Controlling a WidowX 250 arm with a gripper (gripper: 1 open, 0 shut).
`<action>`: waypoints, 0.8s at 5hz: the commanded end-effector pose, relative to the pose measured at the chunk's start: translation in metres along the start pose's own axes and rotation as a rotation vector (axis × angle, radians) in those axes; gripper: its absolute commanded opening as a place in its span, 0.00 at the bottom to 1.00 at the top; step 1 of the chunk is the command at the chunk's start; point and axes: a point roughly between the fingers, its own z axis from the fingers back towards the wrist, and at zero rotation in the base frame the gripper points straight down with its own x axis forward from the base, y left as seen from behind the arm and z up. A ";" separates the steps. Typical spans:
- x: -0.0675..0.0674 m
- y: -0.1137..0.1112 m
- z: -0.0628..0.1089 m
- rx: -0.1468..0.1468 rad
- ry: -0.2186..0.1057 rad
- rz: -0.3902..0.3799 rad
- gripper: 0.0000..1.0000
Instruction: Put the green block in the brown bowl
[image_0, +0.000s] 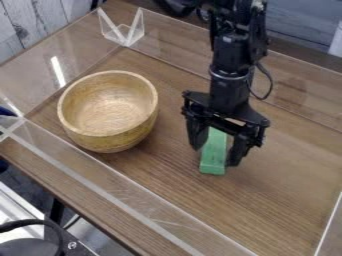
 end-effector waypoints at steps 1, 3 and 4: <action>0.005 0.002 0.014 -0.014 -0.056 0.012 1.00; 0.005 0.006 0.022 -0.028 -0.081 0.030 1.00; 0.005 0.008 0.024 -0.033 -0.093 0.042 1.00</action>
